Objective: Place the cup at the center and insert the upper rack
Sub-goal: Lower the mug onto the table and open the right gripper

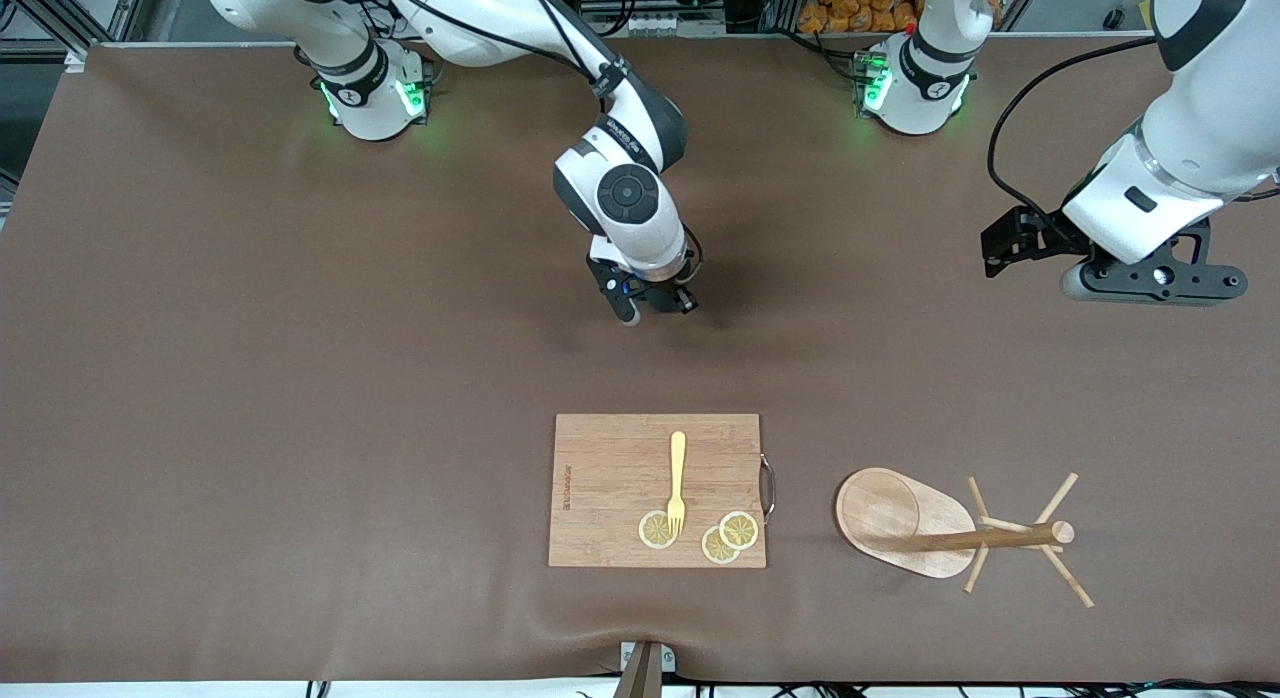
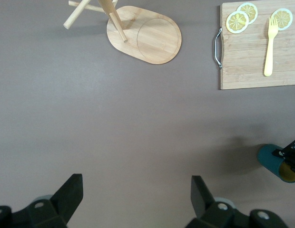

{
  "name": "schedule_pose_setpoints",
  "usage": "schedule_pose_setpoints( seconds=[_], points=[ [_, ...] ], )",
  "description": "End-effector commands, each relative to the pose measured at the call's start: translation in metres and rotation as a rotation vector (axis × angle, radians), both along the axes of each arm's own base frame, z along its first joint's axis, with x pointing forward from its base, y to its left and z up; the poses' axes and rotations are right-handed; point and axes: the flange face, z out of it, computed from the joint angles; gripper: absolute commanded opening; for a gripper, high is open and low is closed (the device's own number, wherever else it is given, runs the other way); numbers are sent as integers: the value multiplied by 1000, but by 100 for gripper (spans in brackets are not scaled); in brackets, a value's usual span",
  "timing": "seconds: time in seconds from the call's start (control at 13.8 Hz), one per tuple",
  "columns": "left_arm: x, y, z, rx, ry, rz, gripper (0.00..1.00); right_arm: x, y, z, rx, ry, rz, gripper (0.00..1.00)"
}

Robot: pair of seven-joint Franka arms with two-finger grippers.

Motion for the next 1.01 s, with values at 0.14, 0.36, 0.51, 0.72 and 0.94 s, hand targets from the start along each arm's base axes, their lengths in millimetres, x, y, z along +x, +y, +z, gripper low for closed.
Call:
schedule_pose_setpoints(
  seconds=[0.14,0.36,0.51,0.72,0.94],
  points=[
    [-3,0,2,3,-7,8,100,-4,13,-4,-4,-29,-5,0],
    [-3,0,3,4,-5,7,100,1,10,-4,-2,-25,-30,0],
    [-4,0,4,4,-5,8,100,3,8,-4,-3,-23,-37,23],
    [-5,0,4,4,-5,8,100,5,6,-2,-4,-20,-39,53],
    [-5,-2,4,5,-2,7,100,13,1,6,-4,-17,-47,61]
  ],
)
